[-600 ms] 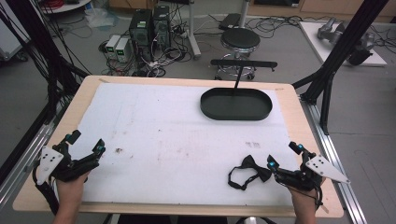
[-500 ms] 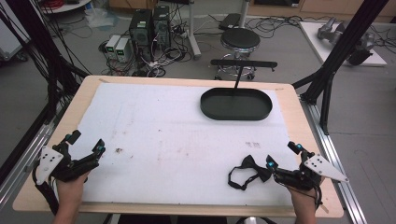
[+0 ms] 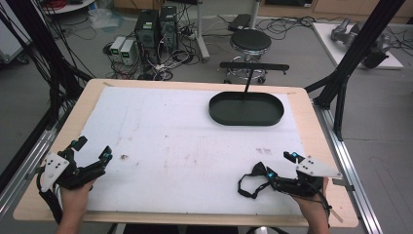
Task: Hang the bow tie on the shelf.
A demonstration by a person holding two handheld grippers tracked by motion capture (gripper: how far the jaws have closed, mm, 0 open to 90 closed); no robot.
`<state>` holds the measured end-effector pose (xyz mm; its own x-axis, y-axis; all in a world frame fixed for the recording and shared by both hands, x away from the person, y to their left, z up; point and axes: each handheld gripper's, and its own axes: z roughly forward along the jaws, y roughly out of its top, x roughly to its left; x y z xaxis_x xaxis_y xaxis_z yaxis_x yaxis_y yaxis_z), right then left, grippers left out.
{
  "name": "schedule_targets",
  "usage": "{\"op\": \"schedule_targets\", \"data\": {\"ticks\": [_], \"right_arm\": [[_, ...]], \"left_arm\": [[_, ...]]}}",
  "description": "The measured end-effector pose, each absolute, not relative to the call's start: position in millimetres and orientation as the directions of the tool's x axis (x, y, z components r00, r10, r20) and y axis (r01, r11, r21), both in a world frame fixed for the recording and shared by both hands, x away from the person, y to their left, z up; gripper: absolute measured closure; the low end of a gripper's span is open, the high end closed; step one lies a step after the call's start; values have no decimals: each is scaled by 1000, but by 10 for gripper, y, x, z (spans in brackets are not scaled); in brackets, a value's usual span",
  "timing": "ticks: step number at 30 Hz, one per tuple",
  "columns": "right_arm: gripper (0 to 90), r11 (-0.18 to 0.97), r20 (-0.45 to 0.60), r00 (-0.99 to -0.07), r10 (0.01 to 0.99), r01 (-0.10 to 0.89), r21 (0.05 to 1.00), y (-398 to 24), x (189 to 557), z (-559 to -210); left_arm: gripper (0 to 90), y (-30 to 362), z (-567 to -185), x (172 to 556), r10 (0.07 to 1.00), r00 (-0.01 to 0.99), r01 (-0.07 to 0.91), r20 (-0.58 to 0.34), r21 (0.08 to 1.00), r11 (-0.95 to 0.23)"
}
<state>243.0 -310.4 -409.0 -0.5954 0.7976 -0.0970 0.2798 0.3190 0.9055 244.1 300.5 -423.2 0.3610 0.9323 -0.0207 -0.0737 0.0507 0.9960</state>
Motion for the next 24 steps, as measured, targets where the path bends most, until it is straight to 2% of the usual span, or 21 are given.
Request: {"op": "schedule_targets", "data": {"ticks": [4, 5, 6, 10, 14, 19, 24], "right_arm": [[276, 366, -89, -591, 802, 369, 854, -3029, 2507, -4152], [276, 366, -89, -591, 802, 369, 854, -3029, 2507, -4152], [325, 366, -68, -576, 815, 419, 831, -3017, 2549, -4192], [384, 355, -33, -550, 835, 491, 795, -3007, 2602, -4248], [441, 365, -6, -564, 825, 525, 769, -2990, 2631, -4282], [468, 409, -16, -577, 816, 557, 723, -2968, 2649, -4340], [549, 443, -31, -593, 805, 564, 697, -2946, 2668, -4390]], "left_arm": [[118, 3007, -4235, 2435, 933, 360, -71, -24, 996, 53], [118, 3007, -4235, 2435, 933, 360, -71, -24, 996, 53], [118, 3011, -4234, 2430, 933, 359, -72, -24, 996, 53], [118, 3024, -4237, 2423, 933, 359, -71, -26, 996, 55], [118, 3030, -4244, 2423, 934, 357, -66, -29, 996, 56], [118, 3034, -4244, 2418, 936, 350, -67, -30, 996, 58], [118, 3035, -4250, 2422, 935, 352, -63, -36, 996, 62]]}}
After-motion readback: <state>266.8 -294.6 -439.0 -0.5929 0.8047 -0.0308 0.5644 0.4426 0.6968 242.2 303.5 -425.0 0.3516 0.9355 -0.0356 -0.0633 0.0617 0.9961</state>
